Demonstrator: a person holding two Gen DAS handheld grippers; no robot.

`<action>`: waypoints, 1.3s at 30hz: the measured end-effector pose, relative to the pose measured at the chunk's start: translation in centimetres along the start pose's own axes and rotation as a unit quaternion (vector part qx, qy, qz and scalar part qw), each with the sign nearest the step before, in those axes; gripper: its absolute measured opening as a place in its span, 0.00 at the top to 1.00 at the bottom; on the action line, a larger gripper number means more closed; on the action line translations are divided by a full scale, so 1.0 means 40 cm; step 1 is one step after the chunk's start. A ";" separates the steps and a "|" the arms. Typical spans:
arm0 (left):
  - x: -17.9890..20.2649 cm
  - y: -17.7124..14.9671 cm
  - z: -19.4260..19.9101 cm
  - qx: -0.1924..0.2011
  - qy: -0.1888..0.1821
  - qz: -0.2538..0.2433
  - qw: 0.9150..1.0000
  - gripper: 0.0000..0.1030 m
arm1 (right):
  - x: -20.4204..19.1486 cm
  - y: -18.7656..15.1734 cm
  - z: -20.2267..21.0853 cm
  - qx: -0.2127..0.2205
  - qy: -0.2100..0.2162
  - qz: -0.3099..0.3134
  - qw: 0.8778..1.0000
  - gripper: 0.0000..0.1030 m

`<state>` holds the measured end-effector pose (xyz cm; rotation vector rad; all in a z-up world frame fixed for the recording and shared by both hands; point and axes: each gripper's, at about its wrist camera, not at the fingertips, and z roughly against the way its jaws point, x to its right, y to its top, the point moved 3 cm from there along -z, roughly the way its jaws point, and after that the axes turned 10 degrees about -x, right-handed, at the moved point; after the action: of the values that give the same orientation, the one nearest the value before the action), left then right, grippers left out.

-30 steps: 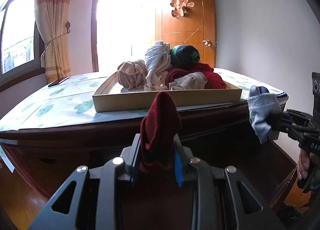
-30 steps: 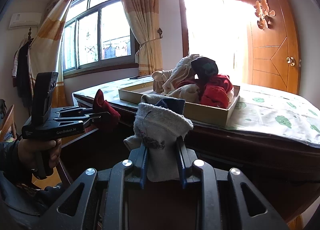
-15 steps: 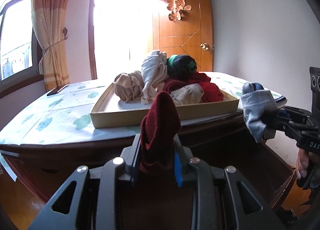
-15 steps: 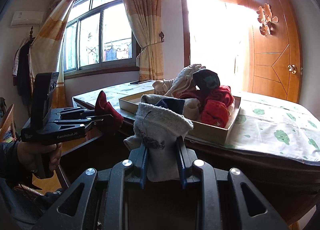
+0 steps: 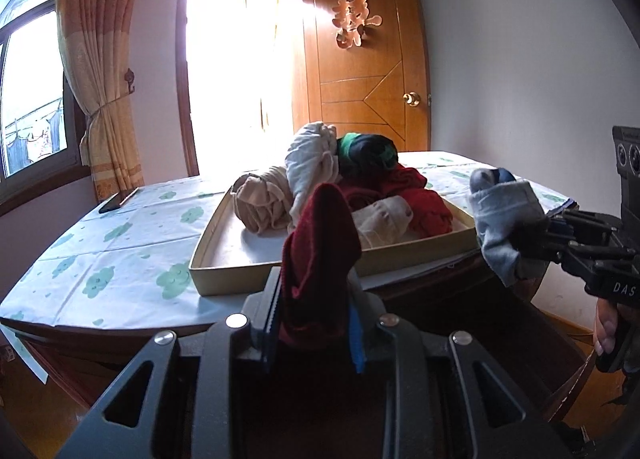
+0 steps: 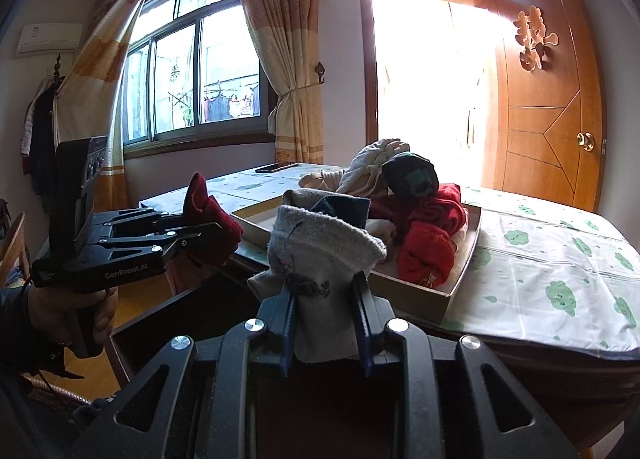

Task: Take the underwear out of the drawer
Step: 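Carry the maroon sock and white underwear over the beige tray with both grippers, then lower both items into the tray and open both grippers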

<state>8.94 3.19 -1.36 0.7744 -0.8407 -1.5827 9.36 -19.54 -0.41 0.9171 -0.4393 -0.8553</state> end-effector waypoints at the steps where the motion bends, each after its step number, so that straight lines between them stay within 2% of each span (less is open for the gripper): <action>1: -0.002 0.004 -0.002 -0.001 0.001 -0.001 1.000 0.74 | 0.002 0.007 -0.002 -0.001 -0.001 -0.001 1.000 0.73; 14: -0.036 0.075 -0.050 -0.037 0.002 -0.001 0.999 0.74 | 0.046 0.107 -0.057 -0.029 0.012 -0.031 0.999 0.73; 27: -0.070 0.160 -0.114 -0.065 0.018 -0.003 0.998 0.74 | 0.043 0.214 -0.144 -0.063 0.004 -0.014 0.998 0.73; 39: -0.084 0.187 -0.177 -0.101 0.037 -0.018 0.994 0.74 | 0.020 0.244 -0.244 -0.107 0.000 -0.001 0.994 0.73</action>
<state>19.29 4.83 1.37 0.7017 -0.6052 -1.6323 20.67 -12.05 2.29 0.7191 -0.3388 -0.8856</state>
